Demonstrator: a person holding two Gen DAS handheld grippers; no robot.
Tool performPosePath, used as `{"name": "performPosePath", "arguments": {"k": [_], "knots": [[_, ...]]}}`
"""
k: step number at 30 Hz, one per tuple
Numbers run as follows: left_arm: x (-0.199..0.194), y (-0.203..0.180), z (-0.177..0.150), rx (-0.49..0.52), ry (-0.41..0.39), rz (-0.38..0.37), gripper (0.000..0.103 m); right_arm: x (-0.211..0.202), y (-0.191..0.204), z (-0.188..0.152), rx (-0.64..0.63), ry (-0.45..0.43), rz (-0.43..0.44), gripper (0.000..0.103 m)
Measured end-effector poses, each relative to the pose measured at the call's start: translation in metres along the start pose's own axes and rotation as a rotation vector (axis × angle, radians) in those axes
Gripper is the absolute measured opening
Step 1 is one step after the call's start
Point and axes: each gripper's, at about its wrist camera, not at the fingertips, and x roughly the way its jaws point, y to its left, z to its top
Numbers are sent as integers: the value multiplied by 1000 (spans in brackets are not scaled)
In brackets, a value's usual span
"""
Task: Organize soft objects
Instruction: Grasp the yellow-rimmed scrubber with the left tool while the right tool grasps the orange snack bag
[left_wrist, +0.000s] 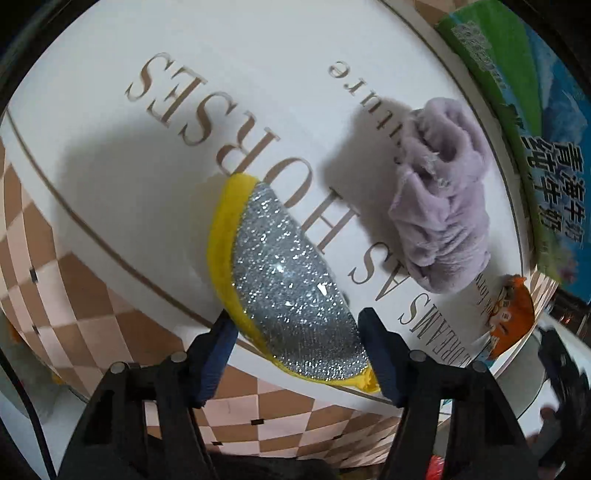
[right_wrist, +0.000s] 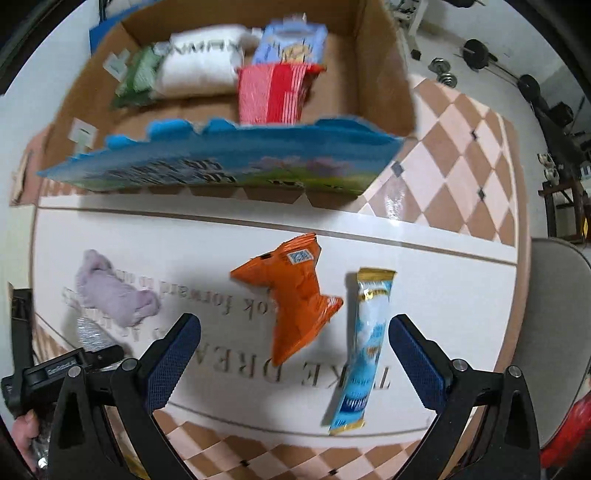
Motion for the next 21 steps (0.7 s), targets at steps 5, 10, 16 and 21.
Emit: {"name": "performPosePath", "arguments": {"k": [5,10,16,21], "knots": [[-10,-13,-1,228,-75,206,60,47,3,14,-79,42,-16,101],[-12,-18,6,337,-99,326,63,61,8,8,-96,93,19,60],[-9,-18,15,295,-83,293,63,50,22,-23,-45,140,19,42],[-12,-8,13,292,-95,271,56,41,41,-60,-31,192,60,42]]}}
